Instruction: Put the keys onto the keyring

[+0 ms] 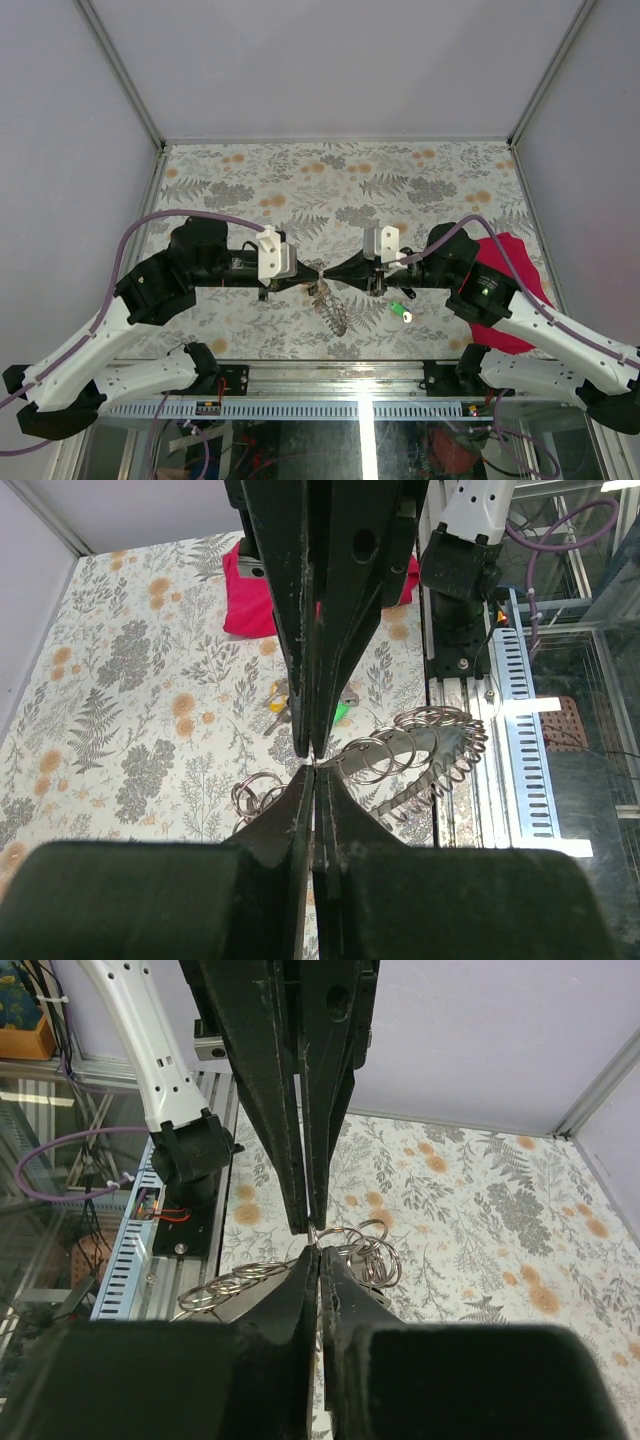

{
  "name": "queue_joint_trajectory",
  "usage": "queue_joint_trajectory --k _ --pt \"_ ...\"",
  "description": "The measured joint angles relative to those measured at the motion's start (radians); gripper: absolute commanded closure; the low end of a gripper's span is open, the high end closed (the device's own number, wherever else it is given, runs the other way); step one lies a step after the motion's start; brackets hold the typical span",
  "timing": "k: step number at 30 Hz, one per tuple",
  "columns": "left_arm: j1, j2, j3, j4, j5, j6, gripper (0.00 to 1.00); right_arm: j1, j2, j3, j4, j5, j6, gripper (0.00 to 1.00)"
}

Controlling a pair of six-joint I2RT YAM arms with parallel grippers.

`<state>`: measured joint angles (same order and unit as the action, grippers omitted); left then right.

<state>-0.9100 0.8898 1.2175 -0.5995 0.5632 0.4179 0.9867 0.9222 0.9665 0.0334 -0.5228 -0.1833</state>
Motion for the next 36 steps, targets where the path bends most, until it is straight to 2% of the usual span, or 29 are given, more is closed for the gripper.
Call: queue_joint_trajectory --k 3,9,11,14,19,25,36 --pt "0.0 -0.006 0.0 -0.001 -0.01 0.0 0.97 0.0 0.001 0.001 -0.002 -0.014 -0.002 1.0" --pt "0.0 -0.035 -0.006 0.019 -0.021 -0.01 0.61 0.0 -0.002 -0.01 0.023 -0.017 0.014 1.0" --pt "0.0 -0.07 -0.021 0.046 -0.028 -0.027 0.53 0.0 -0.009 -0.029 0.038 -0.016 0.028 1.0" --pt "0.0 -0.136 -0.066 0.117 -0.052 -0.093 0.47 0.0 -0.024 -0.066 0.076 -0.008 0.052 1.0" --pt "0.0 -0.2 -0.111 0.206 -0.114 -0.206 0.46 0.0 -0.063 -0.116 0.138 0.019 0.075 1.0" --pt "0.0 -0.175 -0.107 0.232 -0.188 -0.327 0.48 0.0 -0.102 -0.159 0.216 0.033 0.078 1.0" --pt "0.0 -0.188 -0.118 0.248 -0.143 -0.31 0.46 0.0 -0.109 -0.242 0.435 -0.014 0.063 1.0"
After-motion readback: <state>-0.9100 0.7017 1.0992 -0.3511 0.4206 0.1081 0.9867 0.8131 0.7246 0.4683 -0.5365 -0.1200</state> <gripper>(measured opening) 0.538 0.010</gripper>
